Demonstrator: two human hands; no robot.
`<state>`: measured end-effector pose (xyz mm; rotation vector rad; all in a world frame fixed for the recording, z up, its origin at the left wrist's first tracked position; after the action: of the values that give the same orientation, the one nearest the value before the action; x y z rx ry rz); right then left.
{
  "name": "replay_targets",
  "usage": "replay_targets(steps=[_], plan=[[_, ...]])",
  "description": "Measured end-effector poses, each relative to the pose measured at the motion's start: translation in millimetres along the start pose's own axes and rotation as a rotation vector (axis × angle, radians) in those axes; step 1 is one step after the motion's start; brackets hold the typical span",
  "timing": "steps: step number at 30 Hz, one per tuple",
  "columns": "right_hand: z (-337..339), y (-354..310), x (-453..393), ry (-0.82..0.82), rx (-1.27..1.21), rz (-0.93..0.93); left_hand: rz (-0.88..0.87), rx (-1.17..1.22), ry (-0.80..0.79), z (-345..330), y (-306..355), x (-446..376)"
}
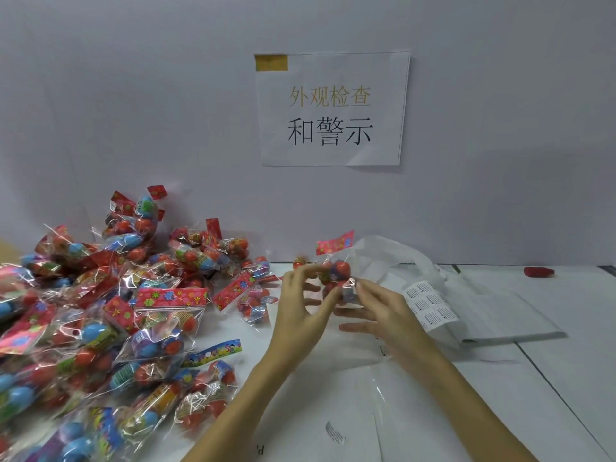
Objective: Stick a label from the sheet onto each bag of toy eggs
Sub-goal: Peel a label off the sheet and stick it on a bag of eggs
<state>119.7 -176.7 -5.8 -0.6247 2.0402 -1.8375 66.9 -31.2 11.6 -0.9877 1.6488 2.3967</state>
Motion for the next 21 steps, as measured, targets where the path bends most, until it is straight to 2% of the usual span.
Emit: replay_targets(steps=[3,5,10,12,15,18,20,21], plan=[[-3,-7,3,0.081,0.359,0.172,0.229,0.362,-0.040,-9,-9,3],[-3,-13,6,0.126,0.465,0.249,0.303,0.486,-0.007,-7,-13,2],[20,-20,8,0.327,0.232,0.216,0.384,0.645,0.009,-7,-19,1],[21,-15,4,0.284,0.182,0.130,0.381,0.697,-0.030,-13,-14,2],[13,-9,1,0.155,0.116,0.091,0.355,0.604,-0.065,-14,-10,3],[13,-9,-1,0.124,0.110,0.078,0.320,0.438,0.000,-6,-14,3],[19,-13,-1,0.171,0.215,0.110,0.291,0.374,0.063,1,-15,2],[27,-18,0,0.247,0.338,0.154,0.280,0.366,0.098,4,-17,1]])
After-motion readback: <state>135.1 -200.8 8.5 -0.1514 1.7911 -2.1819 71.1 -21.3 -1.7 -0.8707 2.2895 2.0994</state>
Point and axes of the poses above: each hand's wrist, its own x-axis away from the middle knuckle, its own z-axis out of the back of the hand, y = z × x, the point moved 8 cm from there along -x, towards the middle knuckle, and after that the axes turned 9 degrees about -z, right-handed, at the moved point
